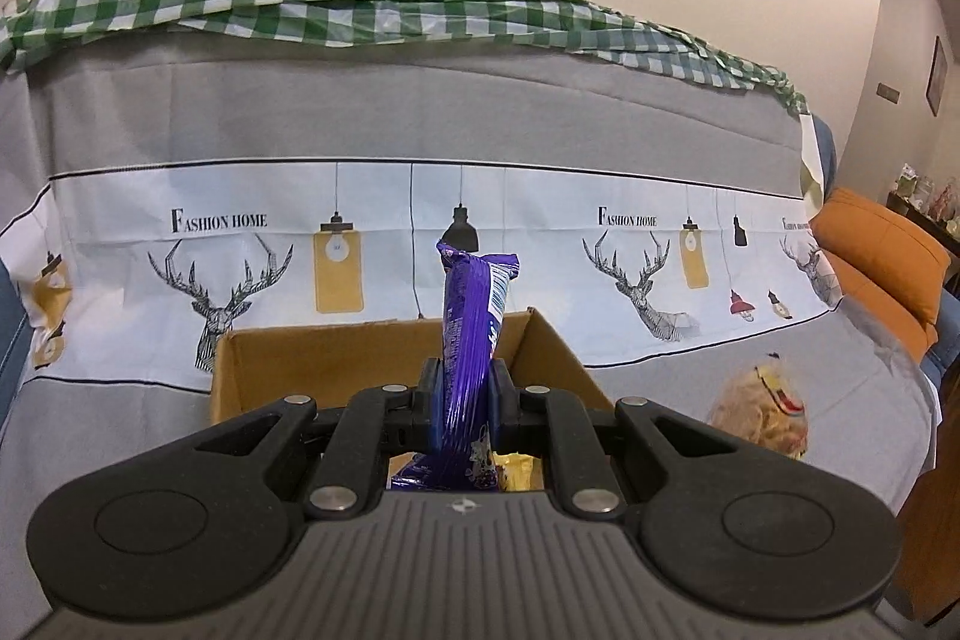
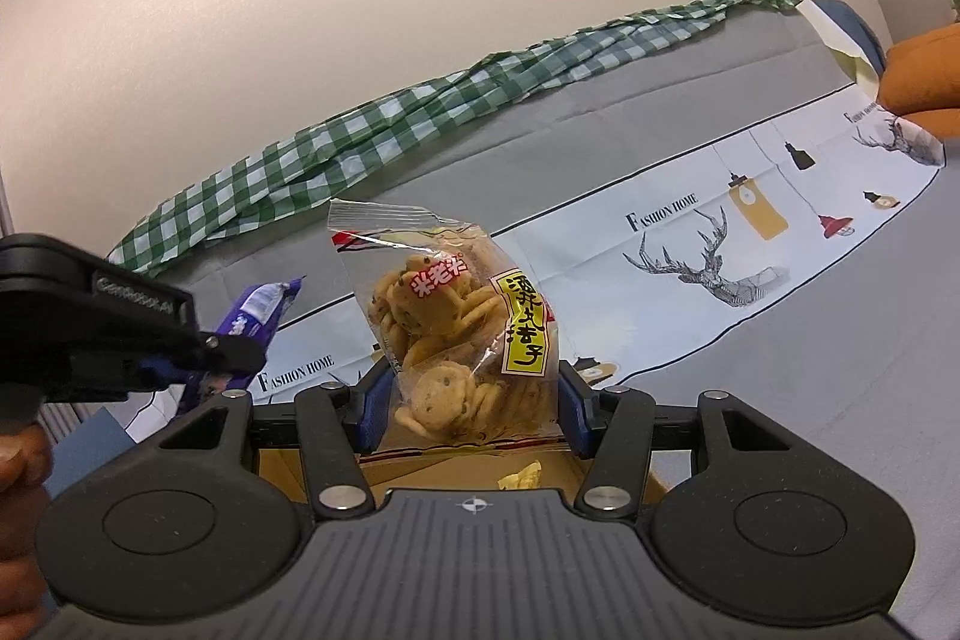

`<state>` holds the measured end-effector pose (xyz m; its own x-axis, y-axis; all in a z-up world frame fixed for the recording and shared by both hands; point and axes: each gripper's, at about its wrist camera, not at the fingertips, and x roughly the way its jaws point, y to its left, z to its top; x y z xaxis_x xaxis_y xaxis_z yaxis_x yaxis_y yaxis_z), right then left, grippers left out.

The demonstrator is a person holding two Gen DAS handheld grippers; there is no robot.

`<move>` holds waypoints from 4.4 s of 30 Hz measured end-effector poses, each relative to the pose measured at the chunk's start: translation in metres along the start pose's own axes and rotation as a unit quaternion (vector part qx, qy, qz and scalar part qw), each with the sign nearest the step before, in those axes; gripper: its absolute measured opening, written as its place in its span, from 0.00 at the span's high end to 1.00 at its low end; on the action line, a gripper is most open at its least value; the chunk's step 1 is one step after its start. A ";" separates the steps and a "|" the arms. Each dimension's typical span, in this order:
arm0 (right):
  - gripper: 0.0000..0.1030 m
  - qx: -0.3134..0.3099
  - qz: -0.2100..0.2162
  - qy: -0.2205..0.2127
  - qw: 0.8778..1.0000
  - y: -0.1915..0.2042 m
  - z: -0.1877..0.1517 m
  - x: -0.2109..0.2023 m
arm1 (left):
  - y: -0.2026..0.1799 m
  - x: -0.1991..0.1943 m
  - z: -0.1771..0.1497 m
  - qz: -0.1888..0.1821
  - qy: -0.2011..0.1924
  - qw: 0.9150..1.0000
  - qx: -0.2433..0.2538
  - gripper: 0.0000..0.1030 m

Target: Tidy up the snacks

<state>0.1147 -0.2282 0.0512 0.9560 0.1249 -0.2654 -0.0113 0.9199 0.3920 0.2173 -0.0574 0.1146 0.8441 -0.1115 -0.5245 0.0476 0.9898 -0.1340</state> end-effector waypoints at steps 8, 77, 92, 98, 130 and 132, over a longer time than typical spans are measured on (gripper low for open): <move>0.34 0.005 -0.005 -0.002 1.000 0.001 -0.001 -0.001 | -0.005 0.002 0.005 -0.007 0.005 1.000 0.013 0.81; 0.01 -0.080 -0.033 0.180 0.980 0.013 -0.020 -0.066 | 0.013 -0.088 -0.147 0.099 0.130 0.986 -0.026 0.00; 0.01 -0.078 -0.032 0.182 0.980 0.013 -0.020 -0.066 | 0.013 -0.087 -0.147 0.100 0.134 0.985 -0.028 0.00; 0.01 -0.079 -0.033 0.184 0.979 0.014 -0.021 -0.066 | 0.013 -0.086 -0.148 0.101 0.135 0.985 -0.032 0.00; 0.01 -0.079 -0.030 0.184 0.979 0.015 -0.021 -0.065 | 0.012 -0.083 -0.145 0.106 0.135 0.984 -0.038 0.00; 0.01 -0.080 -0.030 0.184 0.979 0.015 -0.021 -0.065 | 0.012 -0.083 -0.145 0.106 0.135 0.984 -0.038 0.00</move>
<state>0.0460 -0.2145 0.0557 0.7860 0.1671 -0.5952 -0.0320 0.9725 0.2308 0.0707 -0.0486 0.0347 0.6571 0.0664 -0.7509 -0.1629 0.9851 -0.0554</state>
